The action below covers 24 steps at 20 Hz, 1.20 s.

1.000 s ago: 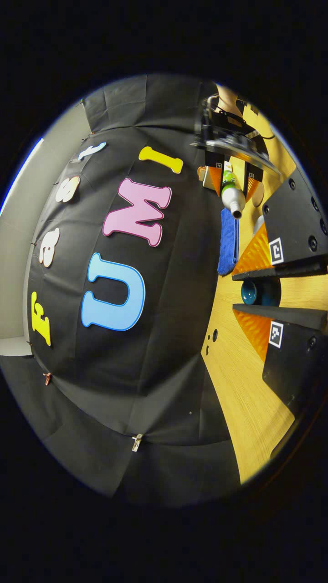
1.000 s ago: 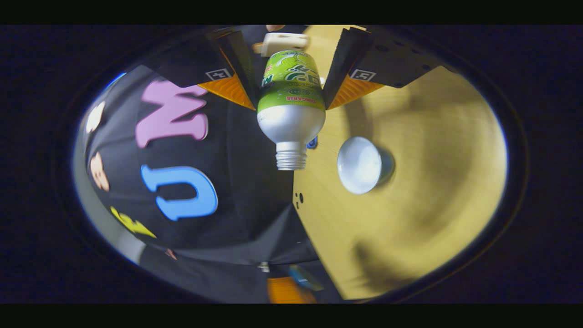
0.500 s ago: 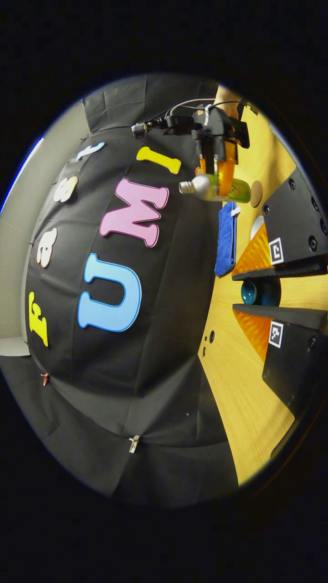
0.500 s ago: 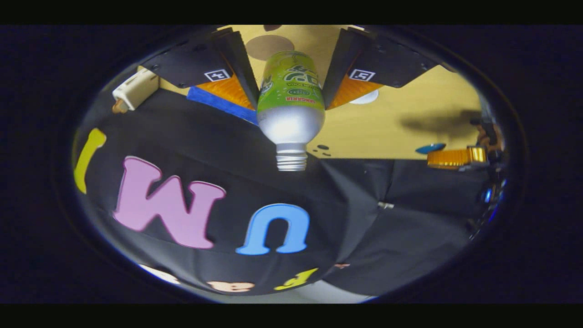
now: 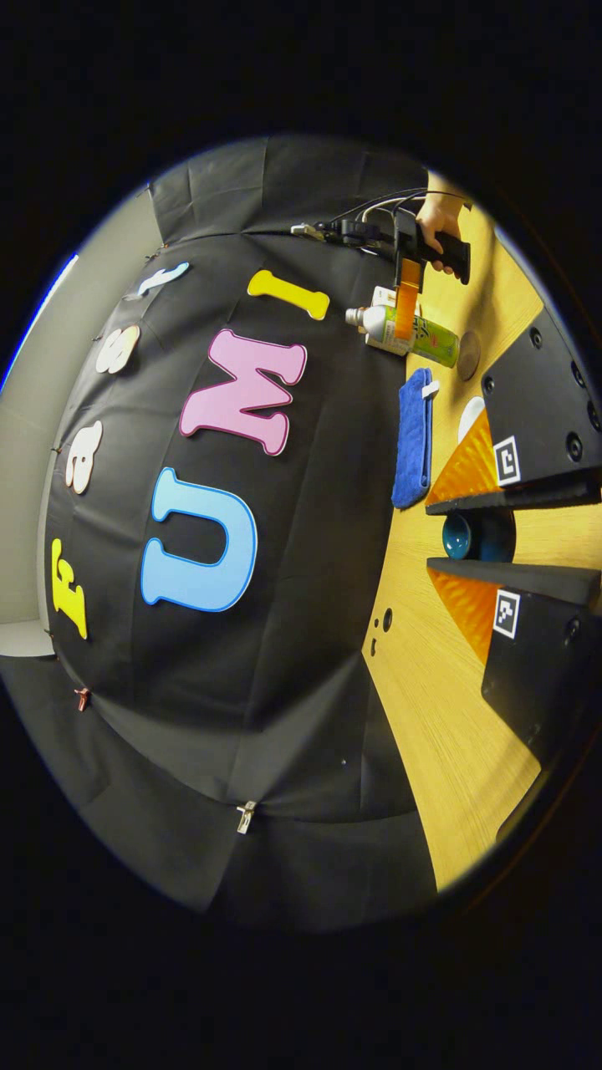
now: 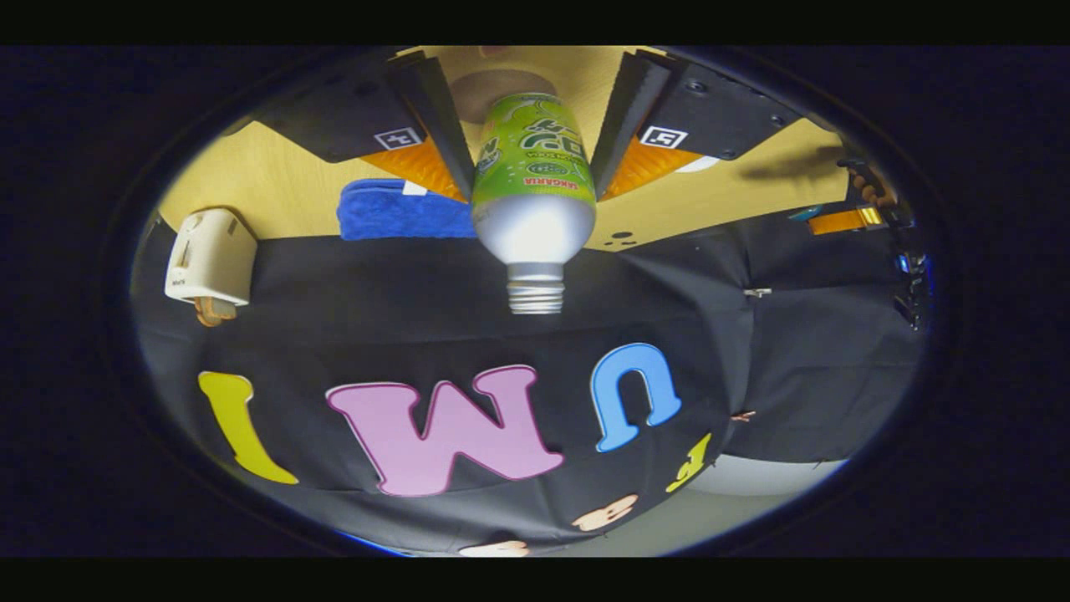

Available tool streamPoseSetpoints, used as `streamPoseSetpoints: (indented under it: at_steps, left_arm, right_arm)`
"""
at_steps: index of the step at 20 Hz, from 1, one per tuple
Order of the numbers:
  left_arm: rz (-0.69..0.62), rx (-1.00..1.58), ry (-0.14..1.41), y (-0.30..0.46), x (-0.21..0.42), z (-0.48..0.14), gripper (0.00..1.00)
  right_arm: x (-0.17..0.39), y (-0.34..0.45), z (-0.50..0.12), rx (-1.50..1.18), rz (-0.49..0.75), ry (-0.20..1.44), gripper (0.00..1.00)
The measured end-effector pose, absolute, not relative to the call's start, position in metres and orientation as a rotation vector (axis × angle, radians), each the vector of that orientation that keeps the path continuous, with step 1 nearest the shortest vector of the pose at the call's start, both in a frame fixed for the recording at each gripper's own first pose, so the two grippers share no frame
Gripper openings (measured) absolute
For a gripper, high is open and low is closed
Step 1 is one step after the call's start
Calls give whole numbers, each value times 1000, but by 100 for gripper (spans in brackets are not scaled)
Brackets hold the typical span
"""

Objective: Open the teacup lid with one hand, grasp the water bottle and pour water into the teacup with the other hand; after pouring, place the water bottle on the coaster and then close the teacup lid.

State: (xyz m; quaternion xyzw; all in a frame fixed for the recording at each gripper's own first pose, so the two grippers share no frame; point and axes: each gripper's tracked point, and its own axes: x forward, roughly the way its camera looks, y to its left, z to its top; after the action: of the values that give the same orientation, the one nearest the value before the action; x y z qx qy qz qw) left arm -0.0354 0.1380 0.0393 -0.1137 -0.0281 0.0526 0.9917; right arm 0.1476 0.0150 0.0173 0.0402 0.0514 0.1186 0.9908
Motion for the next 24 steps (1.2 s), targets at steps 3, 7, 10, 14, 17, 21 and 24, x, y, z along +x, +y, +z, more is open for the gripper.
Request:
streamPoseSetpoints:
  at_steps: [3,7,10,14,17,21,24]
  left_arm:
    - [107,-227,-47,138,-33,36,31]
    - [98,-228,-39,133,-32,33,31]
    - [97,-225,-40,133,-31,33,31]
    - [99,-227,-37,134,-31,32,31]
    - [98,-228,-35,133,-31,32,31]
    - [93,-230,-42,128,-30,34,31]
    - [57,-245,-47,110,-28,36,31]
  right_arm:
    - [144,8,10,40,235,101,79]
    - [146,9,5,26,247,99,79]
    - [146,9,-1,-5,239,111,79]
    - [147,7,-6,19,235,112,79]
    - [148,7,-10,38,229,126,81]
    - [136,2,-17,44,231,145,88]
    - [130,0,-19,49,233,144,93]
